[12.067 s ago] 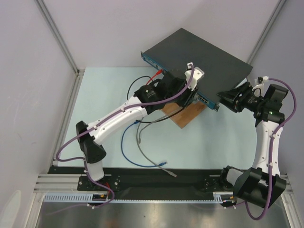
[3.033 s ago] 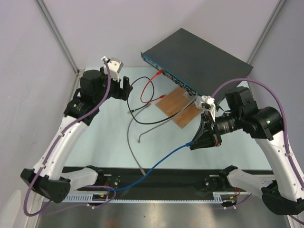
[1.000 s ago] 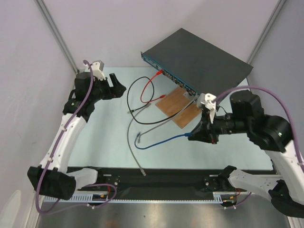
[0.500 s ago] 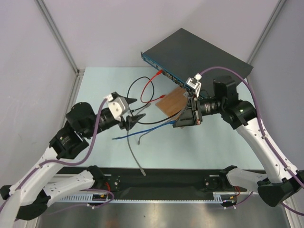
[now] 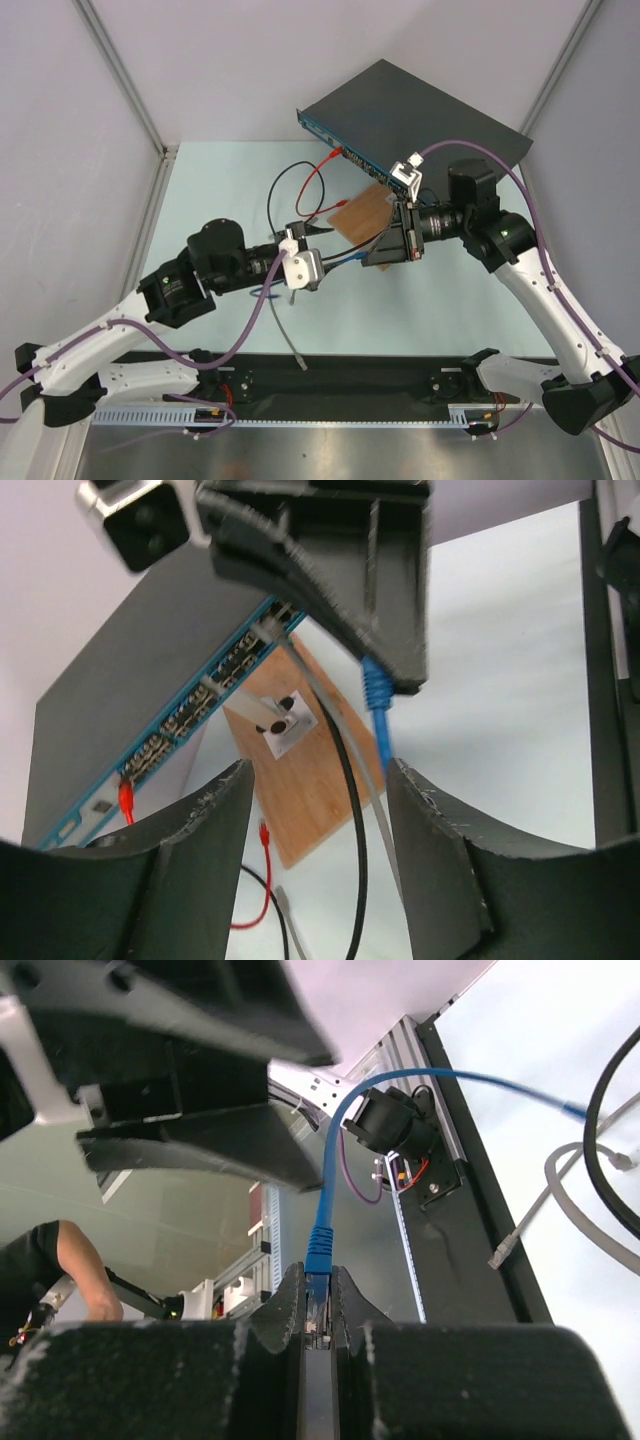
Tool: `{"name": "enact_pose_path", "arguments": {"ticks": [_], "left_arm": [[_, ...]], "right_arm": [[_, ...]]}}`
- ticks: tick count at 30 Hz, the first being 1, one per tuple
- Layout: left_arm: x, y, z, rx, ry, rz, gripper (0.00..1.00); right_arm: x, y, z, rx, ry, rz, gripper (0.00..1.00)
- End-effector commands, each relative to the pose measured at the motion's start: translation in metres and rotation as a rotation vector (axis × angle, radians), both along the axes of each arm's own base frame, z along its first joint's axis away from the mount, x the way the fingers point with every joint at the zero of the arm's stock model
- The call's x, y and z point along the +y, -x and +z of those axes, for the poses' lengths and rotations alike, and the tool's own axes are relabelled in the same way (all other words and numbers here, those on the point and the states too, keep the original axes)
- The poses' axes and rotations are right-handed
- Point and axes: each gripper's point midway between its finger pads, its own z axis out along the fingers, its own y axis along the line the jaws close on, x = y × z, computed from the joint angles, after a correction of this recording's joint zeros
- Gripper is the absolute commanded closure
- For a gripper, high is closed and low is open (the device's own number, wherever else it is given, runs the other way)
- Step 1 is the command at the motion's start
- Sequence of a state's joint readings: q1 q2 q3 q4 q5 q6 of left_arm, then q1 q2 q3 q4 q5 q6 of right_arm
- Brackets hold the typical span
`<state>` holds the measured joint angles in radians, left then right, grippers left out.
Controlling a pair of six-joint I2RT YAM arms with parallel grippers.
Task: Insert the plug into the switch port
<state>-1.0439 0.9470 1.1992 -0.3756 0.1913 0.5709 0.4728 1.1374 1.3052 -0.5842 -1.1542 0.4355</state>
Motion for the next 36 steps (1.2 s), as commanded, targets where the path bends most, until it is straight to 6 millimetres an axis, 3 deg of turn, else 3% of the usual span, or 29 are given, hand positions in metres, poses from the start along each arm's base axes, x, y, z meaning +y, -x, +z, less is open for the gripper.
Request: {"name": "enact_pose_path", "arguments": {"ticks": [1, 6, 12, 16, 25, 29, 30, 32, 33, 35, 36], "left_arm": [[-0.009, 0.010, 0.021, -0.110, 0.032, -0.053, 0.40], [-0.015, 0.014, 0.024, -0.098, 0.040, -0.071, 0.44], [-0.026, 0.015, 0.006, -0.040, -0.010, -0.080, 0.48], [-0.031, 0.001, 0.000, -0.049, -0.029, -0.008, 0.51], [-0.033, -0.007, 0.001, -0.057, -0.024, 0.027, 0.75], [-0.034, -0.006, 0.003, -0.047, -0.014, 0.025, 1.00], [-0.034, -0.005, 0.002, -0.038, -0.015, 0.024, 1.00], [-0.036, -0.003, -0.003, 0.005, -0.014, 0.023, 1.00], [-0.037, -0.002, -0.006, 0.030, -0.018, 0.022, 1.00], [-0.040, 0.000, -0.016, 0.114, -0.020, 0.037, 1.00], [-0.041, -0.001, -0.019, 0.141, -0.021, 0.054, 1.00]], "right_arm": [[0.002, -0.004, 0.004, -0.012, -0.021, -0.001, 1.00], [0.001, -0.007, -0.004, -0.004, -0.003, -0.006, 1.00], [0.001, -0.008, -0.002, -0.007, -0.015, -0.009, 1.00], [0.000, -0.007, -0.002, -0.016, -0.018, -0.005, 1.00], [-0.002, -0.006, -0.004, -0.002, -0.017, -0.003, 1.00], [-0.004, -0.008, -0.008, 0.005, -0.008, -0.015, 1.00], [-0.005, -0.011, -0.008, 0.000, -0.005, -0.029, 1.00], [-0.009, -0.018, -0.009, -0.005, 0.006, -0.067, 0.80], [-0.013, -0.022, -0.005, -0.021, 0.001, -0.088, 0.54], [-0.023, -0.039, 0.003, -0.070, -0.006, -0.163, 0.31], [-0.027, -0.043, 0.014, -0.116, -0.016, -0.190, 0.28]]}}
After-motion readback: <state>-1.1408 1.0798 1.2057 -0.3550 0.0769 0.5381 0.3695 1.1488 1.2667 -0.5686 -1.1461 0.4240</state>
